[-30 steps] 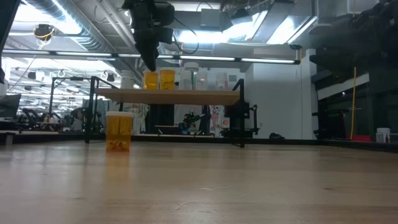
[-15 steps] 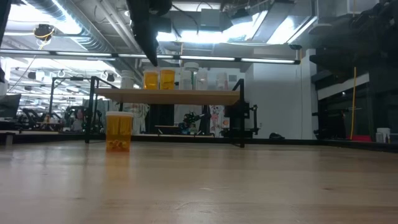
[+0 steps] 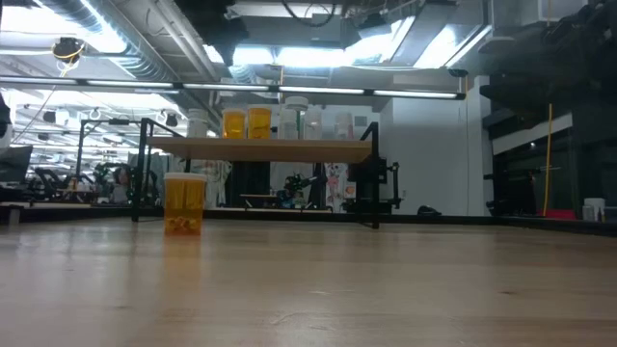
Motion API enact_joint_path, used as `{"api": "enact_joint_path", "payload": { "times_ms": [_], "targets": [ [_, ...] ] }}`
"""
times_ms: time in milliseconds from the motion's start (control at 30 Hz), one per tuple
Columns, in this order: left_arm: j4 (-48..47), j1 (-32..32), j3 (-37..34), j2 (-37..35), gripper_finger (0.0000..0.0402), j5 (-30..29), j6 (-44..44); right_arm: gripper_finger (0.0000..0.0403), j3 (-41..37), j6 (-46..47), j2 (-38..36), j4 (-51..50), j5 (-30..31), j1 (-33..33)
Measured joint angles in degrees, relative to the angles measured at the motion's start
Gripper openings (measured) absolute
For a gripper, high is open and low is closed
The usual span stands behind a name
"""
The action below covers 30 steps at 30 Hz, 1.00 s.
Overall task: Pick and place medicine bottles onto shelf by color
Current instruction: Put the orange pill bottle on the shelf
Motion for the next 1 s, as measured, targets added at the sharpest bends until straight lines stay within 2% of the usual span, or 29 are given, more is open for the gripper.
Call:
{"api": "enact_joint_path", "payload": {
  "times_ms": [233,500,600,1000],
  "targets": [
    [4.2,-10.9,-12.4,0.1,0.0275,-4.8,-0.9,0.0255,0.0,0.0,0.0,0.0,0.0,0.0],
    [18.9,-14.5,-26.9,0.1,0.0275,-9.1,-3.5,0.0255,0.0,0.0,0.0,0.0,0.0,0.0],
    [22.9,-14.5,-29.6,0.1,0.0275,-8.8,-4.3,0.0254,0.0,0.0,0.0,0.0,0.0,0.0],
    [29.2,-16.6,-34.7,0.1,0.0275,-8.5,-5.4,0.0254,0.0,0.0,0.0,0.0,0.0,0.0]
  ]
}}
